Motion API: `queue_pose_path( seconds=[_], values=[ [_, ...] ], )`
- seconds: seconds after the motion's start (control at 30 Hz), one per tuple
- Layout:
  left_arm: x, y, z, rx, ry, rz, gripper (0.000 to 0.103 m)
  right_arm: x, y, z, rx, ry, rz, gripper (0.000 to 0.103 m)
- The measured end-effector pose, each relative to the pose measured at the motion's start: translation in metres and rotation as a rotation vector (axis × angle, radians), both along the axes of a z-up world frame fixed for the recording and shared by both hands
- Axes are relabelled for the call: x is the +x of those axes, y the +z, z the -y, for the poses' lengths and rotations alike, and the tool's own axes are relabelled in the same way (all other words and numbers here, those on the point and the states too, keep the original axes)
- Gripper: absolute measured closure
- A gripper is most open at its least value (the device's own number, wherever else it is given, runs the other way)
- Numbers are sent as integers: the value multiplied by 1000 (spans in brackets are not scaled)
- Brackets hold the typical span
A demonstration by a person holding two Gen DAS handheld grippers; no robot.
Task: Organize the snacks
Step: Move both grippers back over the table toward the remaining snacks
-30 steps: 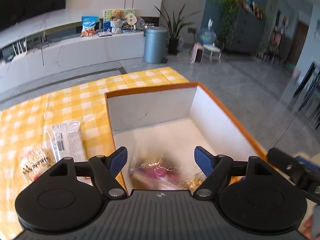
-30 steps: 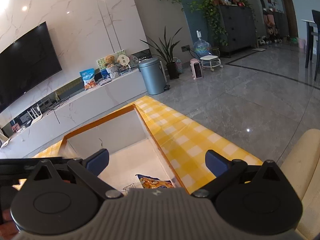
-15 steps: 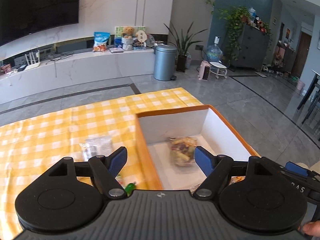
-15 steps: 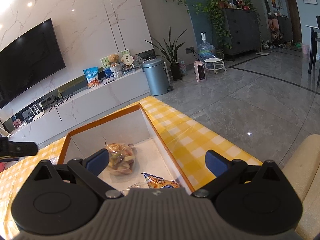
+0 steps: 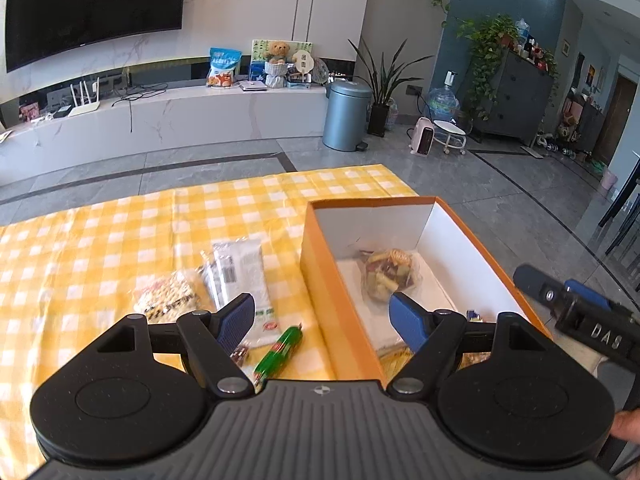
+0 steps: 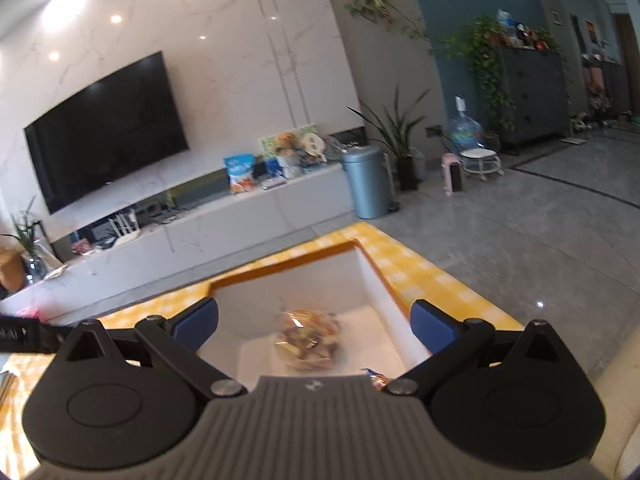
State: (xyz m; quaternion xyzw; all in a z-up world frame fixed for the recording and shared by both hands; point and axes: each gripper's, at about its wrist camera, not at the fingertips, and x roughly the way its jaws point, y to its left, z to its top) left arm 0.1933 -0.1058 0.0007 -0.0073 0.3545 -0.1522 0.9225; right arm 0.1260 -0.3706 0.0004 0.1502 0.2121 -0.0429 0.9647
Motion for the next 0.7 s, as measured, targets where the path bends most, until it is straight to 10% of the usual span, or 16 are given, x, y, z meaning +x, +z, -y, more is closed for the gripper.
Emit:
queue_pose_path(
  seconds=[0.4,0.7],
  values=[
    [-7,-29,-68,-10,103,20,13,-13,23,-31,153,229,89,3],
    [11,-63,-122,-83,190,-22,13,4,14,-92,18,305,-20,3]
  ],
)
